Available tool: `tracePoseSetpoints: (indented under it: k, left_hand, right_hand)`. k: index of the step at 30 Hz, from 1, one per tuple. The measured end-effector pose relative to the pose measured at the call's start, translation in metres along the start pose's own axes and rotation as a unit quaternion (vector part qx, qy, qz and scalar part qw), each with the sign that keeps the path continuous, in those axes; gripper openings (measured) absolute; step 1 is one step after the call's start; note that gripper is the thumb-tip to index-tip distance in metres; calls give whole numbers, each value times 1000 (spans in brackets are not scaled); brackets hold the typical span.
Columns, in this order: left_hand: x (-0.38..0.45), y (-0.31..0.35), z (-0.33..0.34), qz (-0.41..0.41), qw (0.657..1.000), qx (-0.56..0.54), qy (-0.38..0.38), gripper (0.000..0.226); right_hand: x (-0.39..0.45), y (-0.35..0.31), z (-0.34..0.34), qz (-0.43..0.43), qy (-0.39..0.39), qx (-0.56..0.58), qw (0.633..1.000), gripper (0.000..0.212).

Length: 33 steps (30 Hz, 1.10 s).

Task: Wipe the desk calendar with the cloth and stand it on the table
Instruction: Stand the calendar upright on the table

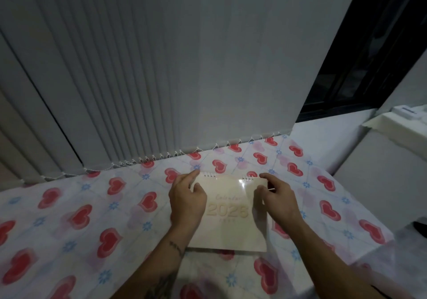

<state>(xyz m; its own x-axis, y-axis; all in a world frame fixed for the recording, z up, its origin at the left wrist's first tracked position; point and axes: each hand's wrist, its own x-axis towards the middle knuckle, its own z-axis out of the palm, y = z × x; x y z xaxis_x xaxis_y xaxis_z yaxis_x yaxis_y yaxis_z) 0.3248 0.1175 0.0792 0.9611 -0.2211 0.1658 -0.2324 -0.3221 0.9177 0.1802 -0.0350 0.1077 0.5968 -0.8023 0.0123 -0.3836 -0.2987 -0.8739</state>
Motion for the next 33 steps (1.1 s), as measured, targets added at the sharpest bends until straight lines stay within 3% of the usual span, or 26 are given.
tracePoseSetpoints:
  k: [5,8,22,33]
  left_hand:
    - [39,20,0,36,999,9,20,40]
    - [63,29,3,31,999,-3,30,40]
    - [171,15,42,38,995,67,71,47]
    - [180,-6,60,33,992,123,13,56]
  right_hand:
    - [37,-24,6,-14,12,-9,1000,33]
    - [68,-41,12,-54,13,9,998,25]
    - [236,-52,76,-65,-88,34,993,43]
    - [269,-24,93,-56,-157,31,986,51]
